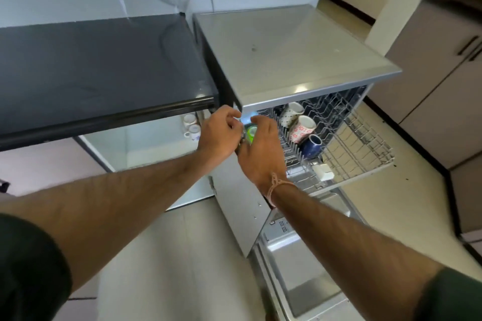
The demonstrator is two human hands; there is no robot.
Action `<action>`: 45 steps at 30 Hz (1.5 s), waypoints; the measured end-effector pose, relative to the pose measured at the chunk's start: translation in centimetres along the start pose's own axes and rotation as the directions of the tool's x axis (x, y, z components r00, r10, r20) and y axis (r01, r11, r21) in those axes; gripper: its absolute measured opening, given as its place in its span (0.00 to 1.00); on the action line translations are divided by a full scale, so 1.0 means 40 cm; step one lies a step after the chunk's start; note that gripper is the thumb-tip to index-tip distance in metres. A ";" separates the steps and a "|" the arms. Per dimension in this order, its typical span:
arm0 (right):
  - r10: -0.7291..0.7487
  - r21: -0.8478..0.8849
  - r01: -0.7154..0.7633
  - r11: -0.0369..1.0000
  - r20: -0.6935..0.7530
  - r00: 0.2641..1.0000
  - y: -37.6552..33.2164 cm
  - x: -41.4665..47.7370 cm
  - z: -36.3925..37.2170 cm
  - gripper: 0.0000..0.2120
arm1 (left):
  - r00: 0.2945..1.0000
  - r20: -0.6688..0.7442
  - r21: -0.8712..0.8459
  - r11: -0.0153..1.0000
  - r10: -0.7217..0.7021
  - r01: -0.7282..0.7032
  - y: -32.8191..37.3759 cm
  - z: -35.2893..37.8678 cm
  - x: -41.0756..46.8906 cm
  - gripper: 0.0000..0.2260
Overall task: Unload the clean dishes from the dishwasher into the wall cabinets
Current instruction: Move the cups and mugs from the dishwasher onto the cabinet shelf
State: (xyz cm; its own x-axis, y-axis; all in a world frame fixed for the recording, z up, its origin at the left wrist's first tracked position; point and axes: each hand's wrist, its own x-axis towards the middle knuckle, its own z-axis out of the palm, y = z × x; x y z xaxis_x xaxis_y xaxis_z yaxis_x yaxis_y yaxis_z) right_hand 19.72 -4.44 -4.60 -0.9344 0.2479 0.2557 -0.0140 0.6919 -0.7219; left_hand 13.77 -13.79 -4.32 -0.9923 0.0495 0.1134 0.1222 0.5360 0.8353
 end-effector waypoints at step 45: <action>0.456 -0.228 -0.415 0.881 0.175 0.872 1.038 0.410 0.014 0.39 | 0.964 0.145 0.112 0.972 -0.222 0.207 -0.153 1.029 0.448 0.38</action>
State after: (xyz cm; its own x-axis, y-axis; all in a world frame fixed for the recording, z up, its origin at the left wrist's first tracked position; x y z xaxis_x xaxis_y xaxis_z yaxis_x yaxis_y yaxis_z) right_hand 3.62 27.98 -30.72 -0.8839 0.4132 -0.2190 0.4566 0.6611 -0.5954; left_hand -5.55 18.52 -29.55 -0.9867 0.0514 -0.1542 -0.0884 0.6259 0.7749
